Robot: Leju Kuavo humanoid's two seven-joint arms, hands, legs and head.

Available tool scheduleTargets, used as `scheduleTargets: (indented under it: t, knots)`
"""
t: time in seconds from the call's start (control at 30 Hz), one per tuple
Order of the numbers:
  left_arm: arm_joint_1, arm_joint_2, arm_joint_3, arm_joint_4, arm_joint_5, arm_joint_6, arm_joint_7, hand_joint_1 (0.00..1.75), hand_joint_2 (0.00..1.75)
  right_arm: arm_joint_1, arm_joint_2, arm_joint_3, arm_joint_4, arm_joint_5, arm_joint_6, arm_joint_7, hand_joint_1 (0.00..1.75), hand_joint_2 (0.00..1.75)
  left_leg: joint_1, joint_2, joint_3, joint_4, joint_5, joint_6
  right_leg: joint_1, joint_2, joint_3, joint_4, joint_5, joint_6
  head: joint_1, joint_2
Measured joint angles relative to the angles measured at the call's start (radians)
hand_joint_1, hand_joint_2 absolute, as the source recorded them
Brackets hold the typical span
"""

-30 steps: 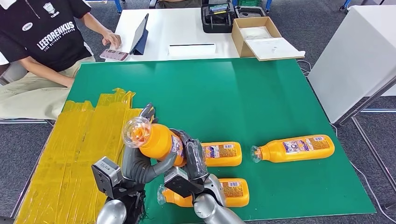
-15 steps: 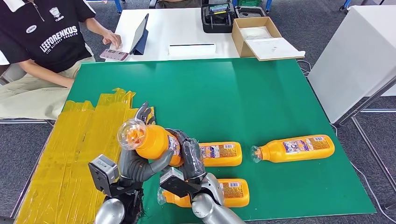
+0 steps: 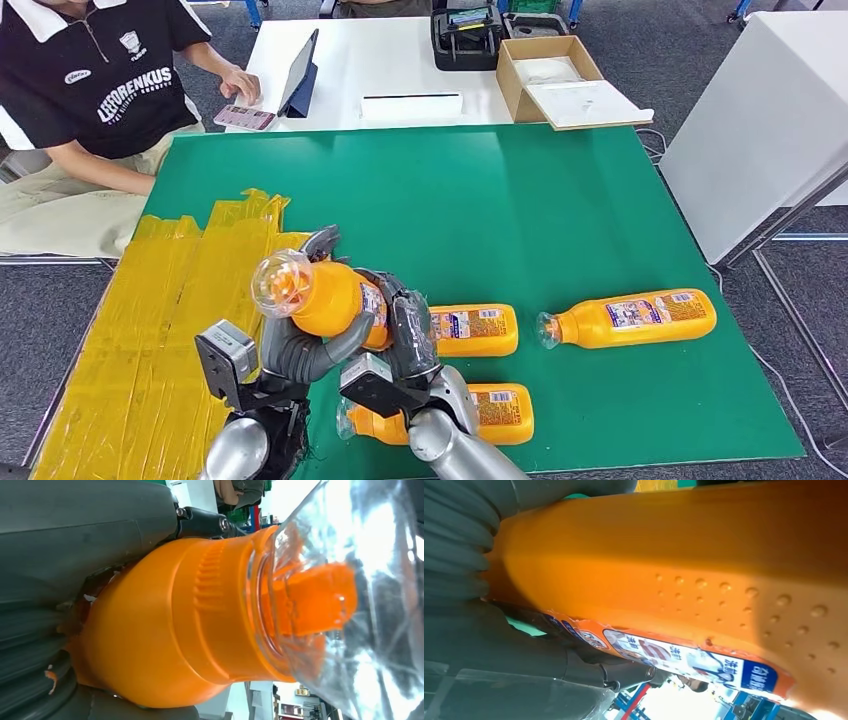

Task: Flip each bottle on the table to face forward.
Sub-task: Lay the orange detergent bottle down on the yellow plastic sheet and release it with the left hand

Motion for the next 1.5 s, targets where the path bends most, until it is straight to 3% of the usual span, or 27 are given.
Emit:
scheduleTargets:
  t: [0.67, 0.8, 0.83, 1.07, 1.37, 1.5]
  knots:
    - [0.009, -0.019, 0.035, 0.011, 0.020, 0.007, -0.015, 1.75, 1.75, -0.010, 0.012, -0.002, 0.026, -0.021, 0.014, -0.013, 1.75, 1.75, 0.000, 0.000, 0.000, 0.000, 0.000, 0.000, 0.000, 0.000, 0.000, 0.000, 0.000, 0.000, 0.000, 0.000]
    - [0.013, -0.022, 0.042, 0.008, 0.020, 0.014, -0.022, 1.75, 1.75, -0.013, 0.012, -0.002, 0.027, -0.024, 0.017, -0.016, 0.07, 1.75, 0.000, 0.000, 0.000, 0.000, 0.000, 0.000, 0.000, 0.000, 0.000, 0.000, 0.000, 0.000, 0.000, 0.000]
    - [0.017, -0.023, 0.045, 0.005, 0.021, 0.017, -0.025, 1.75, 1.75, -0.012, 0.012, -0.002, 0.022, -0.023, 0.019, -0.016, 0.00, 1.75, 0.000, 0.000, 0.000, 0.000, 0.000, 0.000, 0.000, 0.000, 0.000, 0.000, 0.000, 0.000, 0.000, 0.000]
    - [0.045, -0.024, 0.087, -0.032, 0.032, 0.033, -0.039, 1.75, 1.75, 0.042, -0.035, -0.006, -0.157, 0.020, 0.052, 0.045, 0.00, 1.75, 0.000, 0.000, 0.000, 0.000, 0.000, 0.000, 0.000, 0.000, 0.000, 0.000, 0.000, 0.000, 0.000, 0.000]
    - [0.061, -0.024, 0.113, -0.049, 0.033, 0.038, -0.040, 1.75, 1.75, 0.092, -0.078, -0.015, -0.300, 0.032, 0.056, 0.055, 0.00, 1.75, 0.000, 0.000, 0.000, 0.000, 0.000, 0.000, 0.000, 0.000, 0.000, 0.000, 0.000, 0.000, 0.000, 0.000]
    - [0.086, -0.023, 0.131, -0.056, 0.036, 0.044, -0.051, 1.75, 1.75, 0.181, -0.145, -0.042, -0.488, 0.073, 0.050, 0.077, 0.00, 1.75, 0.000, -0.001, -0.001, 0.000, 0.000, 0.000, 0.000, -0.001, -0.001, 0.000, 0.000, 0.000, 0.000, 0.000]
